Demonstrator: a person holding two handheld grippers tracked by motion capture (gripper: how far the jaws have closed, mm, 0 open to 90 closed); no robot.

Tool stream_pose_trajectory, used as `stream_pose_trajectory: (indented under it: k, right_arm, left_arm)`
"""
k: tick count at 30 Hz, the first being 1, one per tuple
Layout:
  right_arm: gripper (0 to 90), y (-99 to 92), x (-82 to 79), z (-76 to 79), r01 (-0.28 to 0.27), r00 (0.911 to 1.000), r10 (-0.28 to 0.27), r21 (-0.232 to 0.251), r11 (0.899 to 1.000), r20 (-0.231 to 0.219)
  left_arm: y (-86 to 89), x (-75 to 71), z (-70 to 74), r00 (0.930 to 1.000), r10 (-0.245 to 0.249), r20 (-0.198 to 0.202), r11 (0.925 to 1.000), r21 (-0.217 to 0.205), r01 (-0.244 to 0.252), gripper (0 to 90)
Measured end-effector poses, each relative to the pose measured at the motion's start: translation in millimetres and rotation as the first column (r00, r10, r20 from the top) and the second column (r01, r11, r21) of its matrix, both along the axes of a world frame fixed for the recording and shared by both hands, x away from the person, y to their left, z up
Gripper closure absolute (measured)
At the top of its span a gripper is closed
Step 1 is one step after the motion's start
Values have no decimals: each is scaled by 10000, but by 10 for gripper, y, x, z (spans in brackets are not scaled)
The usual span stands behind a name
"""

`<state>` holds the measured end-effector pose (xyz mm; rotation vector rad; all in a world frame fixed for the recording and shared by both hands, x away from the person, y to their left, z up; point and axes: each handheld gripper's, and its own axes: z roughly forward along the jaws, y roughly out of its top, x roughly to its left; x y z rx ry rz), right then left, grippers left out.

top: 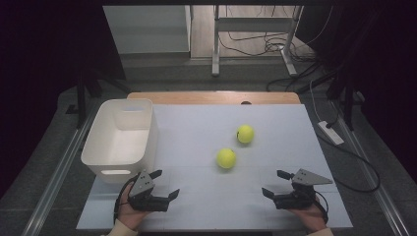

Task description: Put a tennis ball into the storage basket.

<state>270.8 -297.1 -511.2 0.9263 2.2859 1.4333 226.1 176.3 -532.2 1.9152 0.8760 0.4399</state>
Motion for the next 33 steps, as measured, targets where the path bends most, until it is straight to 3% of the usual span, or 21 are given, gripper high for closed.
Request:
stream_pose_trajectory:
  k: [33]
  right_arm:
    - [101,-27,24,-20,120,9999,-118,314,9994,-95]
  left_arm:
    - [-21,22,47,10000,-14,44,9995,-309,15,88]
